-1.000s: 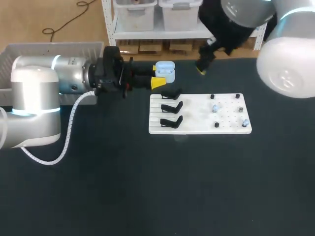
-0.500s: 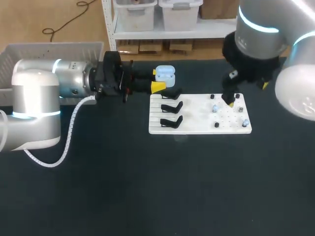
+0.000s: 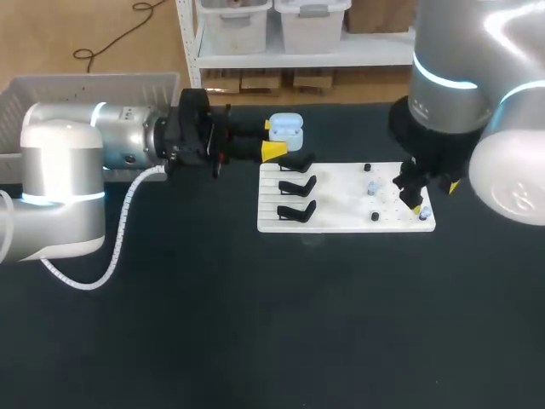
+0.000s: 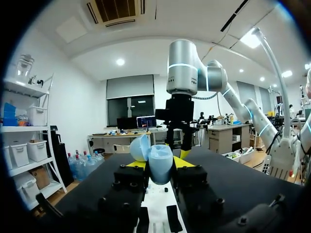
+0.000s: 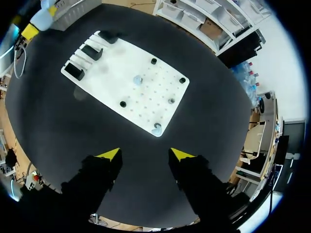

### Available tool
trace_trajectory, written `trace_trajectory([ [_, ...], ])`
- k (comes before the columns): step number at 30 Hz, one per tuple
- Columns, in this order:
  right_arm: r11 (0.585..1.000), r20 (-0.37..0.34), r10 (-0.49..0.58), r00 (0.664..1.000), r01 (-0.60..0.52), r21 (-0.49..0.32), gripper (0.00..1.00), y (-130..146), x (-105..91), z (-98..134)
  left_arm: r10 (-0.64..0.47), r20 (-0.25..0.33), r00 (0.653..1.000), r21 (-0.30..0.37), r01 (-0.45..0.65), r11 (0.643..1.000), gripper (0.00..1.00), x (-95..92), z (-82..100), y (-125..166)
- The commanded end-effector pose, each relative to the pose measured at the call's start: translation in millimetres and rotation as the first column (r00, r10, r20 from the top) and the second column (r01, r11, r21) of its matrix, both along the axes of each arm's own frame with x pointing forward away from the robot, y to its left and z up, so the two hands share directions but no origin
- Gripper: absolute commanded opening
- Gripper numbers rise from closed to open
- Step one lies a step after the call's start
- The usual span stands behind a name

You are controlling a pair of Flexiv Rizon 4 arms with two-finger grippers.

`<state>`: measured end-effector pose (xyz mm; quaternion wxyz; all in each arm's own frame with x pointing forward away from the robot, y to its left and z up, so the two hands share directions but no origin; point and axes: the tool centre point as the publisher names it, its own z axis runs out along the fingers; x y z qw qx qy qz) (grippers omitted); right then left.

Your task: Pick up each earbud case from the left stands, insert the matching earbuds, close the lid, and place the case in the box.

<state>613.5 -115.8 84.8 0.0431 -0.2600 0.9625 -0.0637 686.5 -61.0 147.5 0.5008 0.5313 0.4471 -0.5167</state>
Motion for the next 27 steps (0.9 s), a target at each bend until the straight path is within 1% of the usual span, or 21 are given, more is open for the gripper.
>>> trace_trajectory([
  [1,1.000,-0.011,-0.001,1.000,0.001,-0.003,0.61,1,7.6,-12,0.001,0.002,1.000,-0.002,-0.001,1.000,0.00,0.0,-0.8,0],
  [3,1.000,-0.014,-0.004,1.000,0.004,-0.005,0.65,2,6.9,-16,0.001,0.002,1.000,-0.002,-0.001,1.000,0.00,0.0,-0.8,0],
  [4,1.000,-0.012,-0.007,1.000,0.007,-0.011,0.73,1,7.5,-18,0.001,0.002,1.000,-0.002,-0.001,1.000,0.00,0.0,-0.8,0],
  [5,1.000,-0.010,-0.010,1.000,0.010,-0.015,0.76,0,8.2,-20,0.001,0.002,1.000,-0.002,-0.001,1.000,0.00,0.0,-0.8,0],
  [10,0.999,0.014,-0.036,0.999,0.036,-0.033,0.76,0,11.1,-30,0.001,0.002,1.000,-0.002,-0.001,1.000,0.00,0.0,-0.8,0],
  [13,0.998,0.027,-0.050,0.998,0.051,-0.045,0.69,-3,12.4,-36,0.001,0.002,1.000,-0.002,-0.001,1.000,0.00,0.0,-0.8,0],
  [15,0.996,0.035,-0.057,0.998,0.059,-0.060,0.67,-6,13.1,-39,0.001,0.002,1.000,-0.002,-0.001,1.000,0.00,0.0,-0.8,0],
  [23,0.993,0.068,-0.085,0.994,0.090,-0.078,0.50,-15,15.4,-46,0.001,0.002,1.000,-0.002,-0.001,1.000,0.00,0.0,-0.8,0],
  [27,0.992,0.084,-0.085,0.993,0.092,-0.082,0.47,-17,18.0,-49,0.001,0.002,1.000,-0.002,-0.001,1.000,0.00,0.0,-0.8,0],
])
